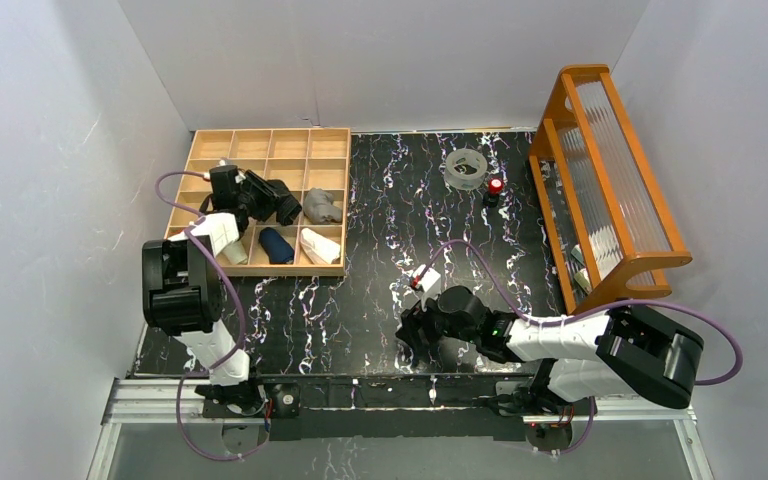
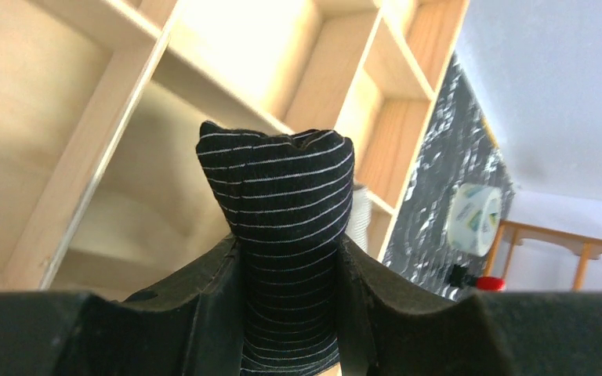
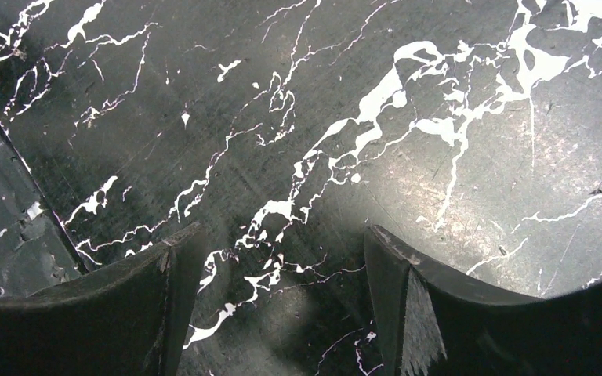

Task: Roll the underwear
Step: Place the underwear in the storage box.

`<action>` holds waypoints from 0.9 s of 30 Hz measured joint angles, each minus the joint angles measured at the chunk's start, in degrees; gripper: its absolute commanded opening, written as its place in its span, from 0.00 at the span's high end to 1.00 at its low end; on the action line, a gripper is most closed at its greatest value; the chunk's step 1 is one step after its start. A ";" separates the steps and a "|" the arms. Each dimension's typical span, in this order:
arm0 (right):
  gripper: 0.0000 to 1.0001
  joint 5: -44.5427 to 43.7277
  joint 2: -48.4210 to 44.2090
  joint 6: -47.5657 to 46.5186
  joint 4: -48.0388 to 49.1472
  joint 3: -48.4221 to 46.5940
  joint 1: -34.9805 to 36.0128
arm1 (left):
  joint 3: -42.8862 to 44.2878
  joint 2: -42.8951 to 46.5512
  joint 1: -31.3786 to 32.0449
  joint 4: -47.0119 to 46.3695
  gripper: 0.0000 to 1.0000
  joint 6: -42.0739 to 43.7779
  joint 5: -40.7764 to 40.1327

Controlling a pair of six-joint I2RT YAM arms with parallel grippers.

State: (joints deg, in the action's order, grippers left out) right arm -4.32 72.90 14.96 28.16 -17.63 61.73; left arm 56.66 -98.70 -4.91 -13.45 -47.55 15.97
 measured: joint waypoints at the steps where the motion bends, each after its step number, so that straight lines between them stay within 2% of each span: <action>1: 0.20 0.04 0.00 0.00 -0.15 0.00 0.00 | 0.07 -0.09 -0.37 -0.13 1.00 -0.04 0.00; 9: 0.20 0.90 1.20 0.00 -0.39 -0.17 0.00 | 1.84 -1.40 -3.48 -8.09 1.00 -6.29 1.68; 14: 0.20 1.27 1.46 -0.15 -0.37 -0.39 -0.02 | 0.04 -5.42 -3.91 -13.55 1.00 -10.80 2.36; 21: 0.20 1.53 2.62 -0.20 -0.13 -1.22 -0.02 | -3.61 -5.79 -3.78 -12.81 1.00 -11.19 0.39; 27: 0.20 1.57 3.56 -0.24 0.13 -1.81 -0.02 | -1.77 -5.88 -1.97 -7.54 1.00 -8.70 -4.17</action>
State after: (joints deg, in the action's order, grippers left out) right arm -2.74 76.47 14.72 28.29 -19.44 61.71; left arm 54.89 -104.57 -6.87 -20.99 -56.25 11.79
